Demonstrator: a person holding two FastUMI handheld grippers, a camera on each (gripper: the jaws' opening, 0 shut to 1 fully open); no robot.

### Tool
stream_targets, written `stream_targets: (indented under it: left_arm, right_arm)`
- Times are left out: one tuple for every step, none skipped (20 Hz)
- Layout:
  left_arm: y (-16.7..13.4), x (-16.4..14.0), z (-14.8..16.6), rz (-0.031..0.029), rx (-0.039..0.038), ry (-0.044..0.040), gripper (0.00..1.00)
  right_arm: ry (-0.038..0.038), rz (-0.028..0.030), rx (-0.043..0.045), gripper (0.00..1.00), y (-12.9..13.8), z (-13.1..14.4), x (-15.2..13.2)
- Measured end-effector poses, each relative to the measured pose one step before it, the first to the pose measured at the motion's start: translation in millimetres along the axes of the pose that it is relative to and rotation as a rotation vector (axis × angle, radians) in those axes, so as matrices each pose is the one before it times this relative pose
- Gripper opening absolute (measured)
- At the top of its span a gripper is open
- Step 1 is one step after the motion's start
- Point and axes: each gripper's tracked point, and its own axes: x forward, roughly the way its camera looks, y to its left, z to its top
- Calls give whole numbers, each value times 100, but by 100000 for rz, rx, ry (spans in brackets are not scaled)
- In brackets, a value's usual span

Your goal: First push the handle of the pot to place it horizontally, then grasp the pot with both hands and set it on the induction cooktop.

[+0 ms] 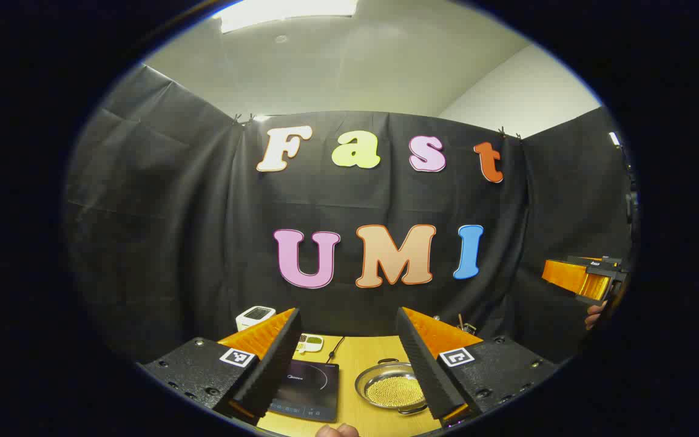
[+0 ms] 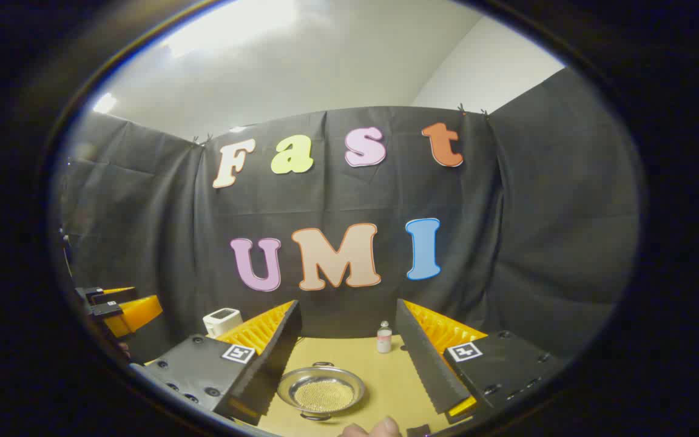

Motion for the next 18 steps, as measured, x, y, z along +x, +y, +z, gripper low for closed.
stream_targets:
  left_arm:
    - [-38, -24, -38, 175, 199, -3, 92]
    - [-26, -61, -12, 146, 121, 50, 92]
    - [-69, -29, -131, 95, -153, 242, 92]
    - [-133, 30, -5, 47, -136, 159, 92]
    - [-31, -144, -21, 187, 10, 249, 92]
    - [0, 15, 77, 55, -29, -48, 92]
    - [-102, 2, -63, 94, 130, 130, 92]
    - [-74, -28, -17, 76, 84, 65, 92]
    - [-129, 49, 59, 65, 55, -68, 92]
    - [-84, 21, 35, 136, 139, 6, 92]
    - [-9, -15, 60, 160, 264, -89, 95]
    - [-28, 67, -19, 228, 162, 39, 95]
    - [-99, 124, -42, 204, 21, 40, 95]
    - [-98, 27, 43, 222, -81, 55, 95]
    - [-137, -67, -194, 314, 39, 449, 95]
    - [35, 94, -43, 361, -57, 8, 95]
    - [-188, 101, 20, 441, 76, 318, 92]
    - [-79, 49, -113, 290, 61, -6, 92]
  right_arm:
    - [-45, 387, 233, 96, 40, 98, 6]
    - [10, 125, -251, 96, -36, 5, -71]
    - [121, 64, -380, 96, -73, -67, -21]
    - [67, 224, -107, 96, -78, -40, -60]
    - [-46, 318, 291, 96, 62, 59, -38]
    - [-314, 267, 275, 96, -34, 122, -1]
    - [13, 190, 59, 96, -31, -56, 82]
    - [274, 112, 33, 96, -148, -61, 21]
    - [254, 304, 346, 96, -12, -80, 98]
    - [186, 206, 369, 96, -45, -35, 90]
    - [62, 337, 246, 96, -20, 12, 106]
    - [-37, 235, -103, 96, -93, 27, 125]
    - [202, 413, -106, 96, -35, -172, 165]
    - [372, 426, 41, 96, -15, -40, 48]
    - [282, 560, 112, 96, 50, -190, 78]
    - [70, 463, 49, 96, -41, -30, 55]
    - [332, 570, 10, 96, -185, -177, 274]
    - [741, 553, 146, 96, -49, -174, 353]
